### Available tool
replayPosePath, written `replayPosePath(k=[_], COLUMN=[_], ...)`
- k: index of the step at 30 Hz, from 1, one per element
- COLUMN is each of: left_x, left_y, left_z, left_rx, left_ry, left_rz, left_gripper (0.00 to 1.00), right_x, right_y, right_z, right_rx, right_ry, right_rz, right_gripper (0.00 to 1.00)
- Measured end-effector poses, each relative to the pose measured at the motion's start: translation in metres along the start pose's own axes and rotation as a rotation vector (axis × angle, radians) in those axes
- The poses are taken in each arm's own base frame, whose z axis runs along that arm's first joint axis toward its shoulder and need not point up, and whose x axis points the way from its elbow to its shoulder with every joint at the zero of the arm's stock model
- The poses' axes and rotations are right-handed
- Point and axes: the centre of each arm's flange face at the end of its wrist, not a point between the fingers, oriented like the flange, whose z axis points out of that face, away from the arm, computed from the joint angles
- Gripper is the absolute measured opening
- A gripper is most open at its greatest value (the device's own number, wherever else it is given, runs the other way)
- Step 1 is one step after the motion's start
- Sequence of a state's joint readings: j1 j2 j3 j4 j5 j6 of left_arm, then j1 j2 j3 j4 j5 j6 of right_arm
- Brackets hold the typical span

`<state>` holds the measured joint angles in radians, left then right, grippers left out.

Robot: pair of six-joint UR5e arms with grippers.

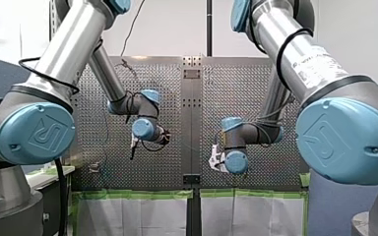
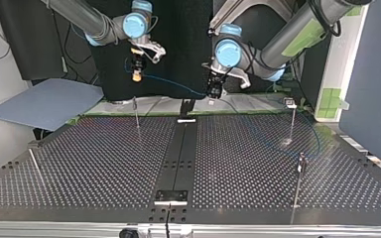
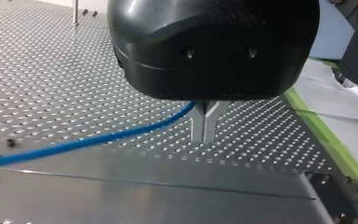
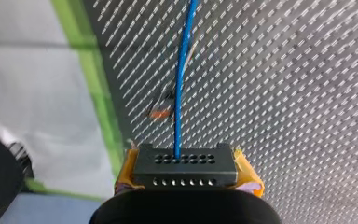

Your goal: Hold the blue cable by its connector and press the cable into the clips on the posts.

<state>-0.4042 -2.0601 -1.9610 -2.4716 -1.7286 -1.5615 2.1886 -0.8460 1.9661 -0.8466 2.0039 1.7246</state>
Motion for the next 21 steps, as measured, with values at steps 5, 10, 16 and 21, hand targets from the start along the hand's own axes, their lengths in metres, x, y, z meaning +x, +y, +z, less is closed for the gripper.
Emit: replayPosePath(k=[5, 10, 16, 21], left_x=[0.019, 0.044, 0.061, 0.062], left_y=[-0.012, -0.025, -0.036, -0.043], left_z=[0.002, 0.002, -0.002, -0.005], left_rx=[0.024, 0.045, 0.059, 0.071], left_ry=[0.004, 0.026, 0.051, 0.047], left_rz=[0.008, 0.009, 0.004, -0.005], left_gripper=[0.0, 0.0, 0.0, 0.0], right_x=[-0.012, -0.017, -0.015, -0.011], right_y=[0.02, 0.035, 0.048, 0.06], right_z=[-0.009, -0.011, -0.001, 0.012], right_rx=[-0.029, -0.055, -0.074, -0.07], right_ry=[-0.04, -0.06, -0.048, -0.031], right_rz=[-0.024, -0.042, -0.047, -0.051], right_gripper=[0.0, 0.0, 0.0, 0.0])
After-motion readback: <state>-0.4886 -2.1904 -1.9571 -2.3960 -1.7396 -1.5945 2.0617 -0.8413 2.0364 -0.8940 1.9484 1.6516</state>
